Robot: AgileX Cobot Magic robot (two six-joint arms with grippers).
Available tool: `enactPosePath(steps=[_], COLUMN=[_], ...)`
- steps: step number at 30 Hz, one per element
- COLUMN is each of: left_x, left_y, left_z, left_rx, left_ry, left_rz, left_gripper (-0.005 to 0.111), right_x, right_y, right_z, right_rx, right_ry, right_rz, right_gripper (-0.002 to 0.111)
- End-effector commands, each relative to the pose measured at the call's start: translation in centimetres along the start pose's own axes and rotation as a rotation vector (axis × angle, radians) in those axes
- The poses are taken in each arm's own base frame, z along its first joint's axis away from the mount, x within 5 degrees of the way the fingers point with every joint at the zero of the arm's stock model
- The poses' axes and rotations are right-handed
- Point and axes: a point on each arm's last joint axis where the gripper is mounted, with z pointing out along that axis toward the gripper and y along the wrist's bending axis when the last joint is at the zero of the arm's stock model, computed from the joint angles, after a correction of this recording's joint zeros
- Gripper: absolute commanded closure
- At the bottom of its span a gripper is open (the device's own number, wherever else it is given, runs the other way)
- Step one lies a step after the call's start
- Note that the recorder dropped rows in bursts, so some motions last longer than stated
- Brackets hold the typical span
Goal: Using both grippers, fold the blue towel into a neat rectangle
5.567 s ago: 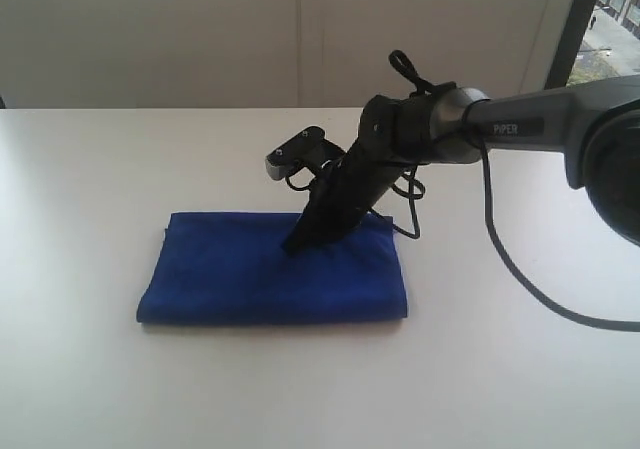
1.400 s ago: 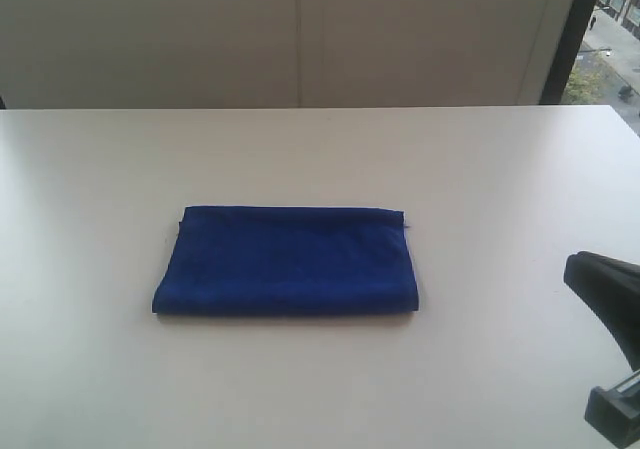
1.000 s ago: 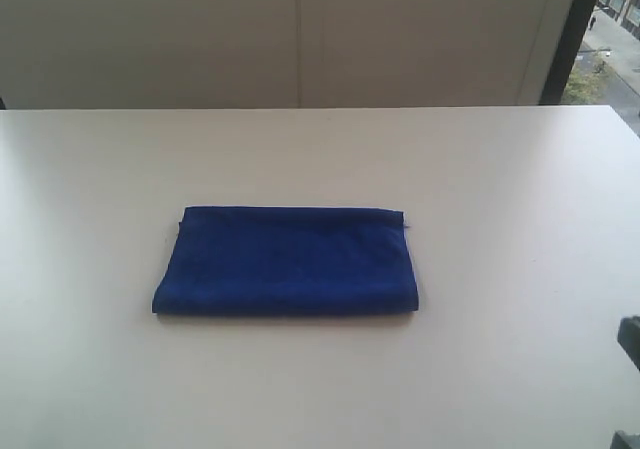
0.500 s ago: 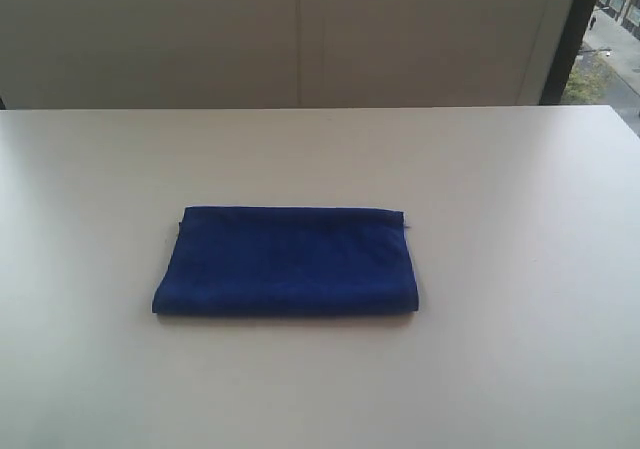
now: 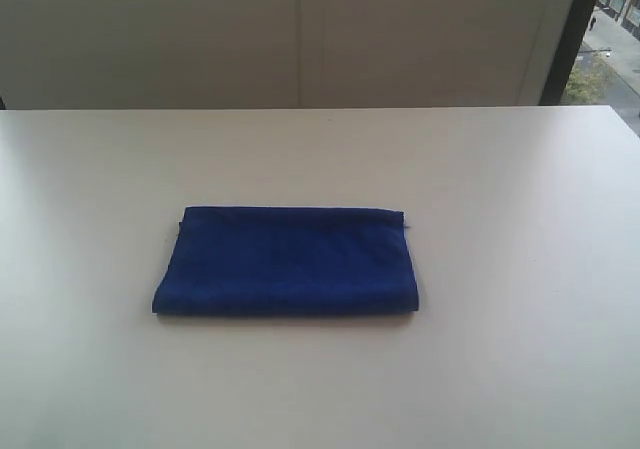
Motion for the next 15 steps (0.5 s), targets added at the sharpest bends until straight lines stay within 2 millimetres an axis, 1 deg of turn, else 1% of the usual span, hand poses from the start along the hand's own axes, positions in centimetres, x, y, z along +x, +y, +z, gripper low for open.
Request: enactPosePath(steps=[1, 7, 15], left_x=[0.07, 0.07, 0.07], left_y=[0.00, 0.00, 0.00], left_z=[0.01, 0.01, 0.01], left_rx=[-0.001, -0.001, -0.001], left_ry=[-0.005, -0.005, -0.005], left_rz=[-0.011, -0.009, -0.009], left_gripper=[0.107, 0.107, 0.107], right_x=[0.09, 0.08, 0.08], right_y=[-0.04, -0.04, -0.05], right_z=[0.01, 0.01, 0.01], right_rx=[0.007, 0.008, 0.009], right_ry=[-0.006, -0.008, -0.008], right_rz=[0.023, 0.053, 0.050], right_gripper=[0.108, 0.108, 0.108])
